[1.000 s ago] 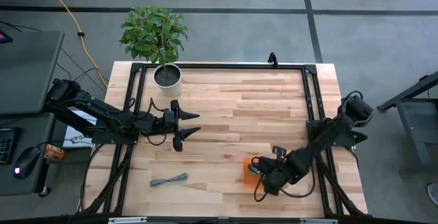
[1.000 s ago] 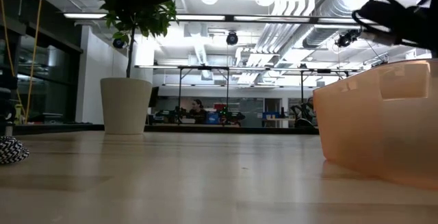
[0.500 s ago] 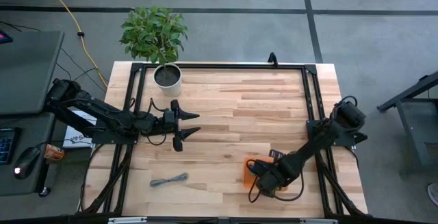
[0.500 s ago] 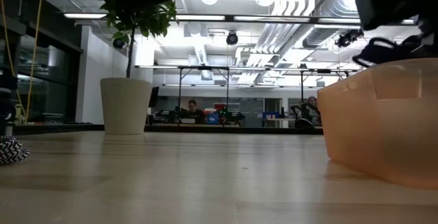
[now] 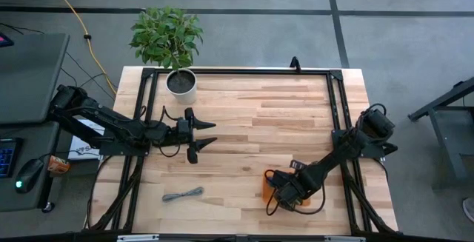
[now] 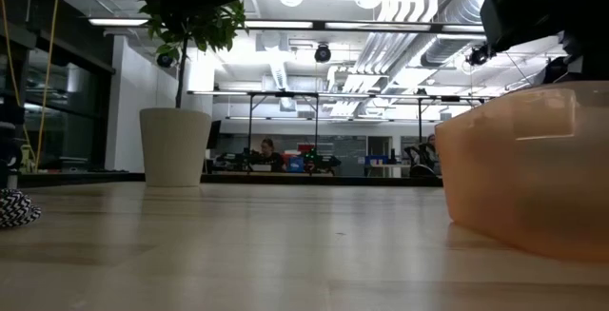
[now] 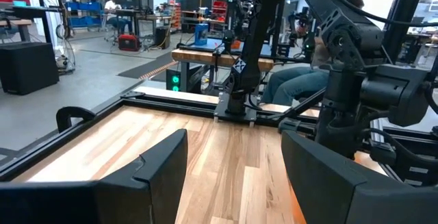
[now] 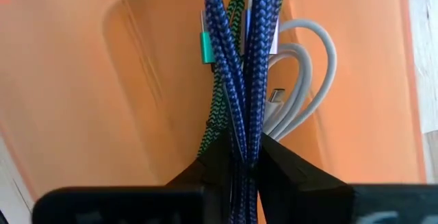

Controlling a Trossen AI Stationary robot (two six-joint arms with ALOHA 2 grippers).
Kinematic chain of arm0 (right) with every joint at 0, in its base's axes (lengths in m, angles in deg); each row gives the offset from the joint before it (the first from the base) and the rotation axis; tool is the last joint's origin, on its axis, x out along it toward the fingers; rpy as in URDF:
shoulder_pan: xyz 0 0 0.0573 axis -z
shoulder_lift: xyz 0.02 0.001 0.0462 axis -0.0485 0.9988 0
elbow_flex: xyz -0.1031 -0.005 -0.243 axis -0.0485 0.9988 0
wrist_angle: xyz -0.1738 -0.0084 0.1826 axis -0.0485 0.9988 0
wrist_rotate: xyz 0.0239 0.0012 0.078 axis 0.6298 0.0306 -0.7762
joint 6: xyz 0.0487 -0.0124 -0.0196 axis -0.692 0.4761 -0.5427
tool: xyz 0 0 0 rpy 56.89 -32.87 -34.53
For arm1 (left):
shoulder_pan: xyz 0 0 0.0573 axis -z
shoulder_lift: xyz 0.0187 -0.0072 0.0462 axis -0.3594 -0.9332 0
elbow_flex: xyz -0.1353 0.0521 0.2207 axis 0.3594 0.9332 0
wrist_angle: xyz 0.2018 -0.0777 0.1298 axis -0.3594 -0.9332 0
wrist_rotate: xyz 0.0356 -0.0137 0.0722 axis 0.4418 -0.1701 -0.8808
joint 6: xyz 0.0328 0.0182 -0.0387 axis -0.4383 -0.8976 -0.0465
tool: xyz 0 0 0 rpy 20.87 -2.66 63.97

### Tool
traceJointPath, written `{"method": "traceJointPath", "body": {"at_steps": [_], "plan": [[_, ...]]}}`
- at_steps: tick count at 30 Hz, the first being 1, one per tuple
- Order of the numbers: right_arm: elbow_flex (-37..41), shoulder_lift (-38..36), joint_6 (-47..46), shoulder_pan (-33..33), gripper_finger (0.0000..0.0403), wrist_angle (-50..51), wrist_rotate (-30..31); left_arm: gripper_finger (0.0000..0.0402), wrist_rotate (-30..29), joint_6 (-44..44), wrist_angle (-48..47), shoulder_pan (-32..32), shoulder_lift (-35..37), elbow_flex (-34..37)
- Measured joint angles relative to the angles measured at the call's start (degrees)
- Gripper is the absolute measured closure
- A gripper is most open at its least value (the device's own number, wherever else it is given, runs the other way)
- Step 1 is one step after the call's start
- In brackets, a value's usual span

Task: Pick and place USB-C Cables
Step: Put the violet charger cable into the orange bin

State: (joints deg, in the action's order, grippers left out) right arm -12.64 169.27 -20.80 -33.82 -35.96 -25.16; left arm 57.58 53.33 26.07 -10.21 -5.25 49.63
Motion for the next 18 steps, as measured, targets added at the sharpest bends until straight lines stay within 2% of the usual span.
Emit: {"method": "traceJointPath", "body": {"at_steps": [8,14,18], "plan": [[0.00,0.00,0.15,0.90,0.0339,-0.05,-3.04,0.0185,0.00,0.00,0.01,0.00,0.00,0.00],[0.00,0.00,0.22,1.01,0.0263,0.06,-3.00,0.0185,0.00,0.00,0.02,0.00,0.00,0.00],[-0.04,-0.37,4.67,1.21,0.0202,0.21,-5.42,0.0185,-0.65,-0.02,0.02,0.02,0.00,0.00]]}}
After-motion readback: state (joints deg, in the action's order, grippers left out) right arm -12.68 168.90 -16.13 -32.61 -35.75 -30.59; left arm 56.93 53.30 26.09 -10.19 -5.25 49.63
